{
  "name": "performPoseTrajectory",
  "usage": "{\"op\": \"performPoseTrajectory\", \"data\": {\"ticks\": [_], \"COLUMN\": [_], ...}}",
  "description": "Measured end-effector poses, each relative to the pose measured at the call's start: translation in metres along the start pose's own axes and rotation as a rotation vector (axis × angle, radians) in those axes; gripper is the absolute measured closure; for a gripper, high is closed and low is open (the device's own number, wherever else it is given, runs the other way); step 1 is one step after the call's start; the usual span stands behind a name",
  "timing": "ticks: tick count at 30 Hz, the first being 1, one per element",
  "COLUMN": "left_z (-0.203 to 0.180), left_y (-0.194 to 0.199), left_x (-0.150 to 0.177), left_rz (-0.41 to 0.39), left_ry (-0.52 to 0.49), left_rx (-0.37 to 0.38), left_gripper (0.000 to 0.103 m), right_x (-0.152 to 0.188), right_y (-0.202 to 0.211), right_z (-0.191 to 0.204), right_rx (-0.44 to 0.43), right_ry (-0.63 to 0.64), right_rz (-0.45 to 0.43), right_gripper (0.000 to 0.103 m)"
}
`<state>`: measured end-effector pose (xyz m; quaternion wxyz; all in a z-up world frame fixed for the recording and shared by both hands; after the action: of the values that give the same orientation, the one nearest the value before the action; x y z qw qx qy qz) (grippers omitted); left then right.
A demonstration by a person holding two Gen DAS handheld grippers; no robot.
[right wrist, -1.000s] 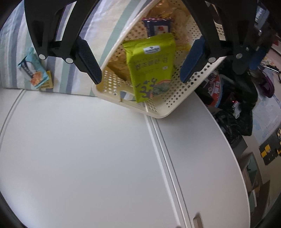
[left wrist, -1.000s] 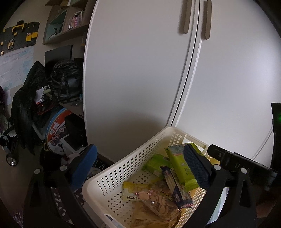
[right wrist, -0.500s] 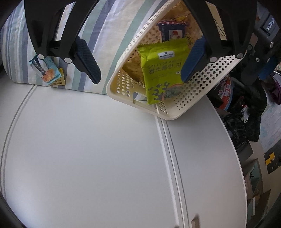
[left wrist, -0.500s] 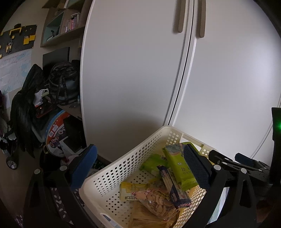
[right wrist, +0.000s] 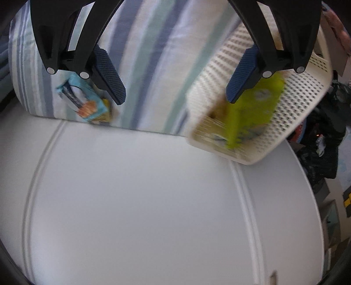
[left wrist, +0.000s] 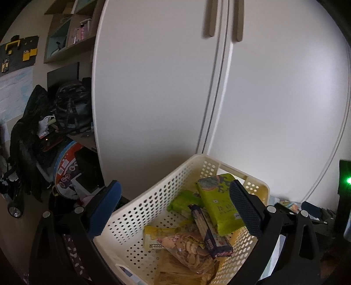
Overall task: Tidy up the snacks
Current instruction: 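Move the right gripper back to the light-blue waffle pouch on the bed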
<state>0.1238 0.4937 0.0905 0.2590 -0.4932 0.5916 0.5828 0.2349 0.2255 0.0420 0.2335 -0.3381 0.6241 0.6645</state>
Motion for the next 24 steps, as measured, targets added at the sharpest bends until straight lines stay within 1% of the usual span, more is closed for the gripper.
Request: {"op": "performPoseTrajectory", "data": {"ticks": [2,8,12,19,24], "left_z": [-0.003,-0.016,-0.025,-0.033,-0.040], "left_y": [0.000,-0.001,-0.002,-0.004,-0.004], "left_x": [0.001,0.003,0.005,0.010,0.011], "left_rz": [0.004,0.005,0.009,0.024,0.025], "left_ry": [-0.010,-0.038,-0.062,-0.093,-0.112], "left_rx": [0.012,0.031,0.043,0.049,0.053], "left_gripper": [0.003,0.003,0.003,0.003,0.003], "right_x": [0.005,0.019,0.022,0.022,0.025], "right_y": [-0.004,-0.023,-0.030,-0.047,-0.060], "right_z": [-0.016,-0.084,-0.111,-0.145,-0.153], "right_rx": [0.029,0.154,0.208,0.240,0.221], "right_ry": [-0.005,-0.051,-0.040,-0.056,-0.059], "right_rz": [0.013,0.073,0.082,0.101,0.117], "right_gripper": [0.011,0.011,0.011,0.011,0.011]}}
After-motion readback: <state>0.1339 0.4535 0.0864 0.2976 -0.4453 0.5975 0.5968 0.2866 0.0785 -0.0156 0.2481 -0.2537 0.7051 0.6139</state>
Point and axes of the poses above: each gripper's, at about its wrist camera, not at the fingertips, and y roughly against the way its jaws point, z to its left, x to its underside, the point moved 1 cm from there along -y, roughly the way its jaws point, and after that the axes turned 7 degrees about x, right-handed, at the moved point
